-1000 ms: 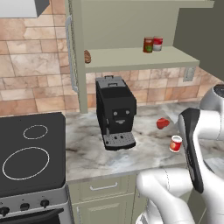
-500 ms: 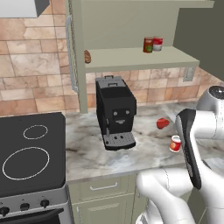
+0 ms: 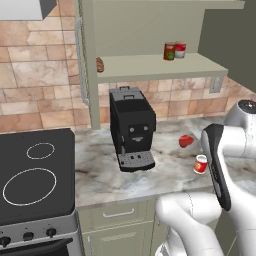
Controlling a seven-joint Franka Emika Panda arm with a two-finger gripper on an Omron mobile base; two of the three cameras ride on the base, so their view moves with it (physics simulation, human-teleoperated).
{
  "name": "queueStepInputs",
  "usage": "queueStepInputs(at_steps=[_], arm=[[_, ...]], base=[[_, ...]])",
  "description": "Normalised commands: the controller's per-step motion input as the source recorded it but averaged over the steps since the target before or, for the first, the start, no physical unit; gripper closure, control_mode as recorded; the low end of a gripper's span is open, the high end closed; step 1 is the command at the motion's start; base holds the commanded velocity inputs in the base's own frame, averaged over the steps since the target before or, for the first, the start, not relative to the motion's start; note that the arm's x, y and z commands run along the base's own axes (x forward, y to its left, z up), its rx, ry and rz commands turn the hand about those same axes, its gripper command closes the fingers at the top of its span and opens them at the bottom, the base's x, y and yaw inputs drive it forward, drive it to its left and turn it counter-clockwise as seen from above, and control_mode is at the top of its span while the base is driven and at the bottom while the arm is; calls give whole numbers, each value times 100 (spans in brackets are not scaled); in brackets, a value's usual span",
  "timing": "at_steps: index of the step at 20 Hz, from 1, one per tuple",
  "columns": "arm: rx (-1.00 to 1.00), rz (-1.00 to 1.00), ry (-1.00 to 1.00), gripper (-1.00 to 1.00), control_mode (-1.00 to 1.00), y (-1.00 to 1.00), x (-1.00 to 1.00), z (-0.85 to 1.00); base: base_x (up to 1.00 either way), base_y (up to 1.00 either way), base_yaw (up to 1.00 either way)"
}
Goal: Pick the cans from the counter and place them in their designated side in the cabinet.
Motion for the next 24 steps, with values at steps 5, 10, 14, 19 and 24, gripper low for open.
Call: queueStepInputs(at_steps=[5, 10, 14, 19, 24], arm=[[0, 0, 1, -100, -100, -2, 18, -17], [0, 0, 0, -100, -100, -9, 20, -19], [0, 0, 0, -100, -100, -13, 17, -19], [1, 0, 0, -100, -100, -8, 16, -19], [1, 0, 0, -100, -100, -7, 16, -20]], base=[[0, 0, 0], [0, 0, 0], [0, 0, 0], [0, 0, 0], [0, 0, 0]])
